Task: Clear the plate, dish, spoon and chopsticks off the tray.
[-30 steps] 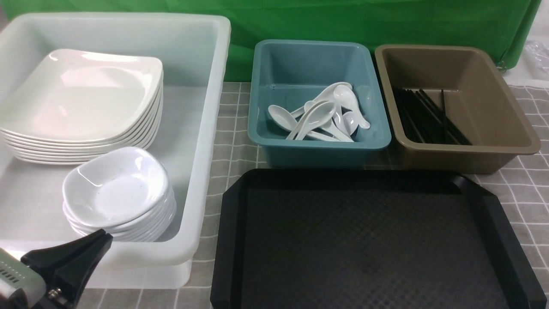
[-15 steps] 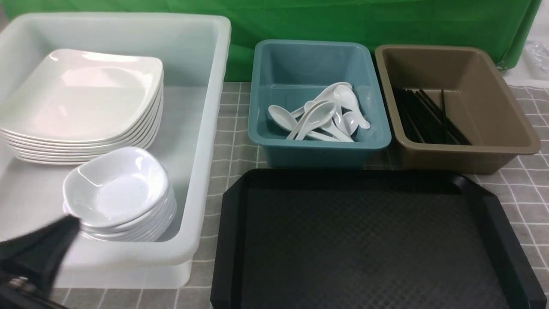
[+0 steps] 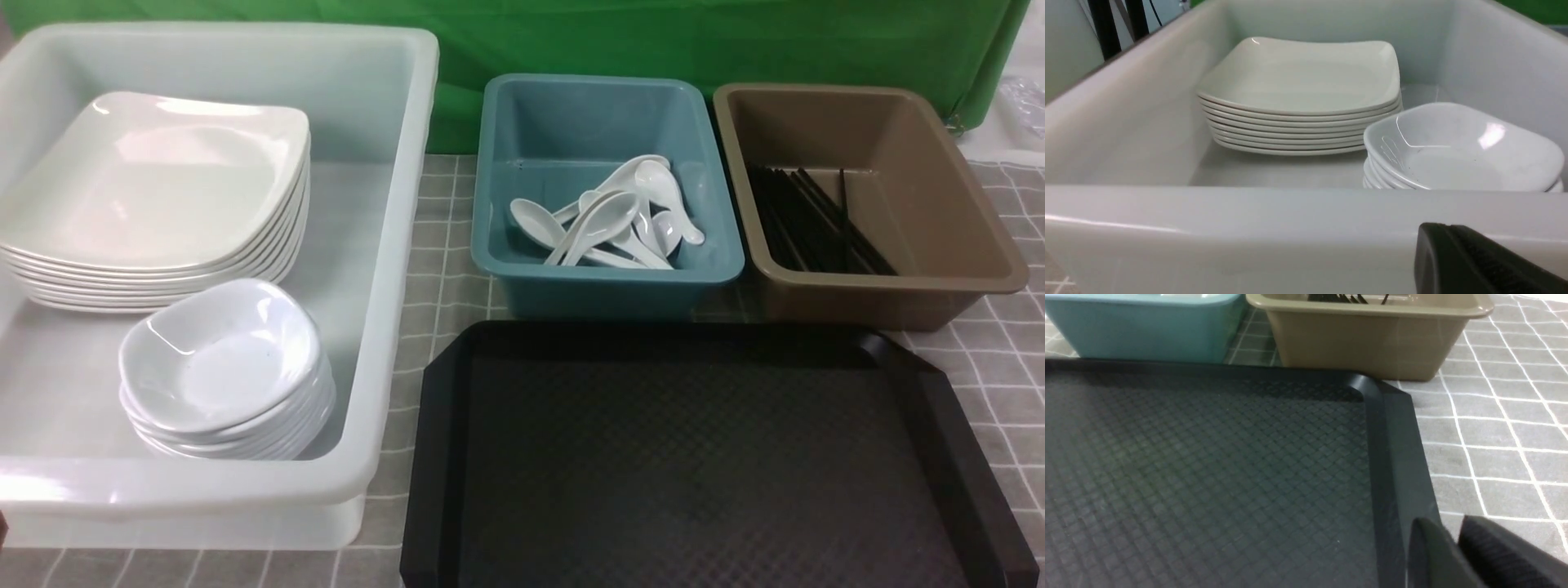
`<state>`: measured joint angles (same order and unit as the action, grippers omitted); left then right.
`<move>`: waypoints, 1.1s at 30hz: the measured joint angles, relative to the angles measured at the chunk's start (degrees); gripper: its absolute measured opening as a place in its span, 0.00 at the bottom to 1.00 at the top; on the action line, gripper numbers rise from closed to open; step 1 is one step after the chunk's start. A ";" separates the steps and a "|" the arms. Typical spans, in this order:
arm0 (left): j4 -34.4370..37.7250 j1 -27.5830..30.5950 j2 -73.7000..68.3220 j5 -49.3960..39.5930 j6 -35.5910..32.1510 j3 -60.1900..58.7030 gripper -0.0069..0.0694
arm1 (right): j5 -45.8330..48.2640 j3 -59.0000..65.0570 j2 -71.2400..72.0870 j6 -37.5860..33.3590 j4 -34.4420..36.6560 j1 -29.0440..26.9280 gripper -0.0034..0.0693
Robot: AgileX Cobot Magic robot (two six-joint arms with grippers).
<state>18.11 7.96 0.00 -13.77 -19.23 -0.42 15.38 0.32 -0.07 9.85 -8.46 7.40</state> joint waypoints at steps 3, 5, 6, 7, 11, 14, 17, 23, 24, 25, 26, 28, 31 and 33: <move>-0.16 0.00 0.00 0.08 0.13 0.00 0.11 | 0.00 0.00 0.00 0.05 0.00 0.00 0.26; -1.23 0.00 0.00 0.20 0.13 0.00 0.11 | 0.00 0.00 0.00 0.05 0.00 0.00 0.27; -1.60 0.00 0.00 0.20 0.13 0.00 0.11 | 0.00 0.00 0.00 0.05 0.00 0.00 0.27; -2.34 0.00 0.00 0.34 0.13 0.00 0.11 | 0.00 0.00 0.00 0.05 0.00 0.00 0.27; -3.03 0.00 0.02 0.45 -0.06 0.00 0.11 | 0.00 0.00 0.00 0.05 0.00 0.00 0.28; -3.10 0.00 0.02 0.58 -0.13 0.00 0.11 | -0.08 0.00 0.00 0.06 0.00 0.00 0.29; -3.10 0.00 0.02 0.58 -0.13 0.00 0.11 | -0.08 0.00 0.00 0.11 0.00 0.00 0.30; -3.10 0.00 0.02 0.58 -0.17 0.00 0.11 | -0.12 0.00 0.00 0.11 0.00 0.00 0.31; -3.10 0.00 0.02 0.58 -0.17 0.00 0.11 | -0.12 0.00 0.00 0.11 0.00 0.00 0.31; -3.10 0.00 0.02 0.58 -0.34 0.00 0.11 | -0.14 0.00 0.00 0.11 0.00 0.00 0.32; -3.10 0.00 0.07 0.58 -0.34 0.00 0.11 | -0.14 0.00 0.00 0.11 0.00 0.00 0.32; -3.10 0.00 0.07 0.58 -0.34 0.00 0.11 | -0.19 0.00 0.00 0.11 0.00 0.00 0.33; -3.10 0.00 0.07 0.58 -0.34 0.00 0.11 | -0.19 0.00 0.00 0.11 0.00 0.00 0.33; -3.12 0.00 0.07 0.58 -0.34 0.00 0.11 | -0.19 0.00 0.00 0.18 0.00 0.00 0.34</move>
<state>14.99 7.96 0.07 -13.19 -19.57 -0.42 15.19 0.32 -0.07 10.03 -8.46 7.40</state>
